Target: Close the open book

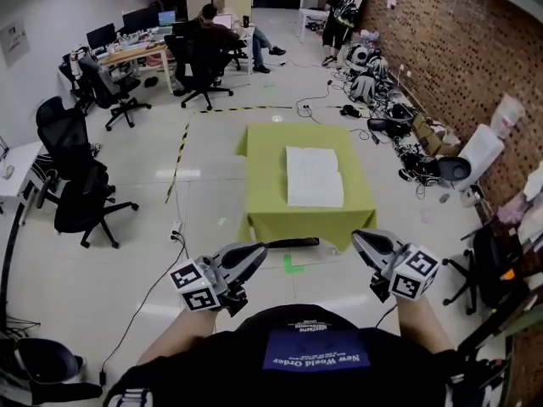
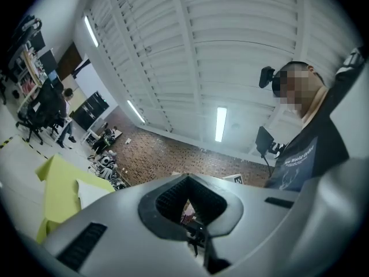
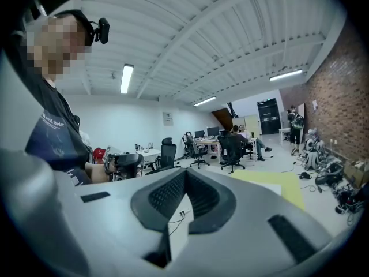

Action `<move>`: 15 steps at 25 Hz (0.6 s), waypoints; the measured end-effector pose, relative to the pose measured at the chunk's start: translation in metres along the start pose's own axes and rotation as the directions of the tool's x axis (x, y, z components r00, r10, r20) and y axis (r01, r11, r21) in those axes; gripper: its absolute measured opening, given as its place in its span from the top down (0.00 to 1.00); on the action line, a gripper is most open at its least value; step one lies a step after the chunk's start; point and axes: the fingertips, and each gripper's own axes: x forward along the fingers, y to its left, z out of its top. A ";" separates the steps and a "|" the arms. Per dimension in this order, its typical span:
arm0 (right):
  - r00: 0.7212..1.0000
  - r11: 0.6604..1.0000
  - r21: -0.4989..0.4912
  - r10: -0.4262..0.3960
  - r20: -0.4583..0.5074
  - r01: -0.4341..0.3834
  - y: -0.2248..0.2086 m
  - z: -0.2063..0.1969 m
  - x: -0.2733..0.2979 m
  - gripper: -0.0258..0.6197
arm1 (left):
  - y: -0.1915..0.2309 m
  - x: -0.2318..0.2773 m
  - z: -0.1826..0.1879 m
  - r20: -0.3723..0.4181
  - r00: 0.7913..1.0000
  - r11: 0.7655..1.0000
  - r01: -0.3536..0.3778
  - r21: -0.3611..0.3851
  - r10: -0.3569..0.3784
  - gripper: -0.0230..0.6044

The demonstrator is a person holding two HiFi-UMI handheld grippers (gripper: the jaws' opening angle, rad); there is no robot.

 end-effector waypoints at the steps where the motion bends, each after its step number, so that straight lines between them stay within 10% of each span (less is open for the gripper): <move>1: 1.000 1.000 0.005 -0.002 -0.001 0.002 -0.006 0.000 0.002 0.98 | 0.005 0.003 0.000 -0.003 1.000 1.000 -0.001 -0.003 0.001 0.96; 15: 0.976 0.976 -0.009 0.217 0.033 -0.217 -0.144 0.020 0.035 0.98 | 0.053 0.109 0.017 0.065 0.984 0.982 -0.171 0.078 0.166 0.96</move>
